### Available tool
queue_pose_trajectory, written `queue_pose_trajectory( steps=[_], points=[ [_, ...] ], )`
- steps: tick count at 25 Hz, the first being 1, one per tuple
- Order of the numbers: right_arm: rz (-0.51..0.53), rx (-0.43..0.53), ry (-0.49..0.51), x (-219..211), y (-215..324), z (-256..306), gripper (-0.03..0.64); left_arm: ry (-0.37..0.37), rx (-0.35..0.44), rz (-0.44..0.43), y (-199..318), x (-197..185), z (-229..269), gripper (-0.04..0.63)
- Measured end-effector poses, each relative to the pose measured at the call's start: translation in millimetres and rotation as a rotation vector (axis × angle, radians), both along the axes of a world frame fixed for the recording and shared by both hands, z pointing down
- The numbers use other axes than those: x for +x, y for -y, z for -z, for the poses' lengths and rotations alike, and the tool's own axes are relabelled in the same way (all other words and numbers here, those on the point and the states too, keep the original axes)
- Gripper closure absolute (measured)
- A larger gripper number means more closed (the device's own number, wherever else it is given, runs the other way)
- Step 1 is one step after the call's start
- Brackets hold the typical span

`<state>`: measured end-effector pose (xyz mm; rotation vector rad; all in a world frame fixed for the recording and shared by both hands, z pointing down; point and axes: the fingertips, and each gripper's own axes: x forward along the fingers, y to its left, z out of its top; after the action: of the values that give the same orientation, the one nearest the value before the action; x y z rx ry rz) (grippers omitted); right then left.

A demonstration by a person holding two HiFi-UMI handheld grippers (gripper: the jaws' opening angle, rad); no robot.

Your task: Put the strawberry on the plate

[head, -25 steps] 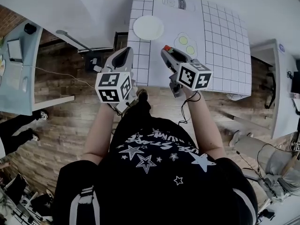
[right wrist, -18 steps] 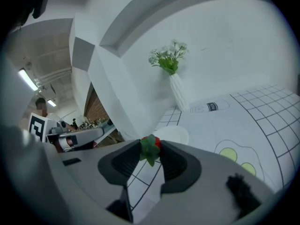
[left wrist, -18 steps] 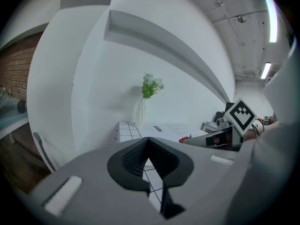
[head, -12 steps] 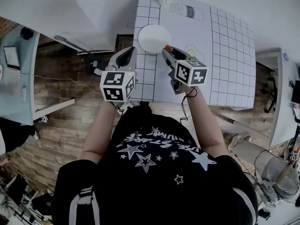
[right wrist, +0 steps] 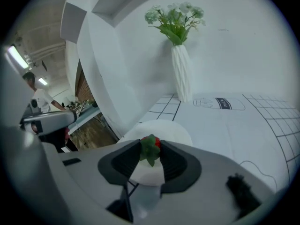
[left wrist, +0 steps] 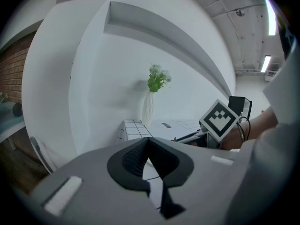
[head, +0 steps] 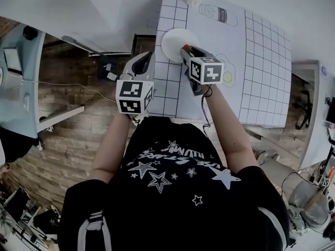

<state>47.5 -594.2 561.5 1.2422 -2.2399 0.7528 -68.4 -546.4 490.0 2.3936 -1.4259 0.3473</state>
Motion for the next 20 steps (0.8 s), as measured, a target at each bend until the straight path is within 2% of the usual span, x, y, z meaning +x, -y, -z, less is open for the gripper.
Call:
queue_pose_trajectory(
  steps=[3, 9, 15, 20],
  points=[
    [0.033, 0.012, -0.062, -7.0, 9.6, -6.6, 0.477, -0.007, -0.005, 0.012, 1.0, -3.8, -1.6, 0.586],
    [0.017, 0.005, -0.121, -7.8, 22.5, -14.8, 0.476, -0.014, -0.02, 0.018, 3.8, -8.8, -5.2, 0.586],
    [0.032, 0.009, -0.129, -6.9, 21.1, -15.4, 0.448, -0.019, -0.023, 0.02, 3.9, -9.2, -6.4, 0.586],
    [-0.002, 0.054, -0.12, -0.2, 16.7, -2.5, 0.445, -0.018, -0.017, 0.014, 1.0, -8.0, -3.3, 0.586]
  ],
)
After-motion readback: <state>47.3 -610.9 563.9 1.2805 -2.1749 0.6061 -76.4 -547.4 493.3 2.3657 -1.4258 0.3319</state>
